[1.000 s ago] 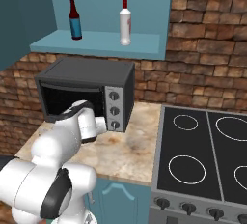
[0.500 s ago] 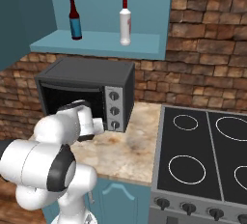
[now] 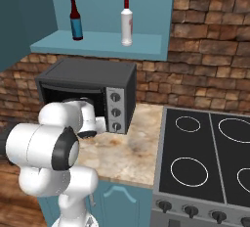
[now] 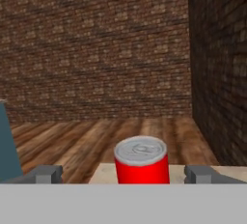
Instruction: Sort all alcoholic drinks to one cabinet, and non-alcoholic drinks to the other.
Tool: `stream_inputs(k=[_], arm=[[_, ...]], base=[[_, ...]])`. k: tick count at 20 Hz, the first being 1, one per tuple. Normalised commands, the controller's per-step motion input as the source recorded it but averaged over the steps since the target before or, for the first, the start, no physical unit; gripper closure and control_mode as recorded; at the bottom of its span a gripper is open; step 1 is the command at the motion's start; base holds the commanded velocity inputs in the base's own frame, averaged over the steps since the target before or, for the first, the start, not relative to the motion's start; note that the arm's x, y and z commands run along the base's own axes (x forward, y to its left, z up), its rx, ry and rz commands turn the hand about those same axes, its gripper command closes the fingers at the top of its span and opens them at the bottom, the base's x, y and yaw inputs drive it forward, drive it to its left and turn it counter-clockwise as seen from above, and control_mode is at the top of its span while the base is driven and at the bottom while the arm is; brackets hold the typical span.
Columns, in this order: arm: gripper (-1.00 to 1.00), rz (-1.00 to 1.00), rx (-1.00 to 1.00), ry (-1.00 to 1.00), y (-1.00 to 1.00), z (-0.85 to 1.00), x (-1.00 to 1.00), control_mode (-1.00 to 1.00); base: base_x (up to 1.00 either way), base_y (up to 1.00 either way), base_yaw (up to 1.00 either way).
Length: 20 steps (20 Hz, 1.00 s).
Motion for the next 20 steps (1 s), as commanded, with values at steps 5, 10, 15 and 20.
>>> stream_inputs(k=[5,10,15,20], arm=[[-1.00,0.00,0.00,0.00,0.01,-0.18,0.04,-1.00],[-1.00,0.00,0.00,0.00,0.05,-0.19,0.07,-1.00],[-1.00,0.00,0.00,0.00,0.04,-0.12,0.03,-1.00],[-1.00,0.00,0.00,0.01,0.09,-0.12,0.00,-1.00]], base=[[0.00,0.00,0.00],[0.00,0.00,0.00],[0.00,0.00,0.00],[0.00,0.00,0.00]])
